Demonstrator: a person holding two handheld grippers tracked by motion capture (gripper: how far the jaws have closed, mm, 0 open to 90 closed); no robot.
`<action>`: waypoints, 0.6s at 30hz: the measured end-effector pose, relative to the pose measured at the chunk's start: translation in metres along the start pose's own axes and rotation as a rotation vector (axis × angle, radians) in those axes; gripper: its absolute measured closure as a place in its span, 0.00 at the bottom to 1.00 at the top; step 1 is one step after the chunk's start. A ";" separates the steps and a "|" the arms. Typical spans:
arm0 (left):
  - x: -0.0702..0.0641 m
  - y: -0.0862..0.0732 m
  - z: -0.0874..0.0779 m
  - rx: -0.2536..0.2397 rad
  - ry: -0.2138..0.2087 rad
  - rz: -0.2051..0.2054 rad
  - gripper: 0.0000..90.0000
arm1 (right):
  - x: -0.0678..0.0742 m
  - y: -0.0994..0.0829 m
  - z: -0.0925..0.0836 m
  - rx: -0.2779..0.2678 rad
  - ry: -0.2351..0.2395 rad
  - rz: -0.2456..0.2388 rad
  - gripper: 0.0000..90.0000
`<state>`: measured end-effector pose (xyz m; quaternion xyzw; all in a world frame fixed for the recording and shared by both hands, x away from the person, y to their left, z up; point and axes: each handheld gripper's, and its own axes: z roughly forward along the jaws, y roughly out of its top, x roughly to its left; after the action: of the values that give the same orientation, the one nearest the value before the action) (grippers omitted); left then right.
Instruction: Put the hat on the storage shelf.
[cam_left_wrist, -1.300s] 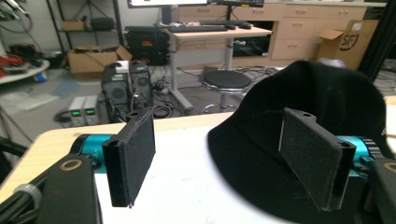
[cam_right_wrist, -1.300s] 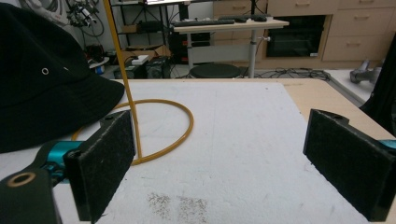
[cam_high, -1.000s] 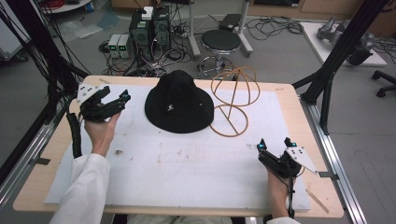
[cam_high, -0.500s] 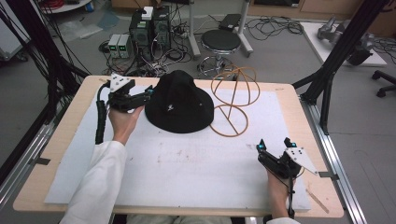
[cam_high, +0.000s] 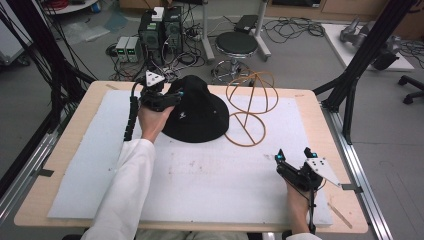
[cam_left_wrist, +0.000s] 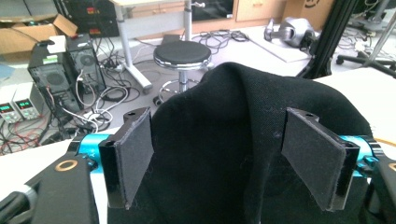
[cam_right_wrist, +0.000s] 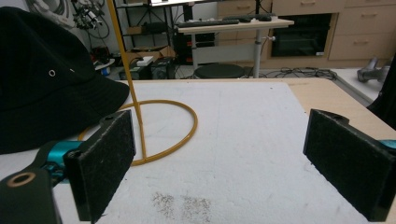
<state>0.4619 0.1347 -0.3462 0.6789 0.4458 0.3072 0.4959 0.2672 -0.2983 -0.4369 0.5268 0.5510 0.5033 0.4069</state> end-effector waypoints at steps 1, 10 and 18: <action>0.000 -0.001 0.002 -0.001 -0.004 -0.007 0.28 | 0.000 0.000 0.000 -0.003 0.000 -0.002 0.09; -0.010 -0.015 0.018 0.056 -0.039 0.010 0.28 | -0.001 0.000 0.001 0.003 0.006 0.007 0.09; -0.013 -0.032 0.027 0.099 -0.046 -0.008 0.28 | -0.001 -0.001 0.001 0.010 0.012 0.019 0.09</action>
<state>0.4702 0.1154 -0.3851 0.7078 0.4517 0.2670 0.4729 0.2682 -0.2989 -0.4377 0.5309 0.5511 0.5074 0.3961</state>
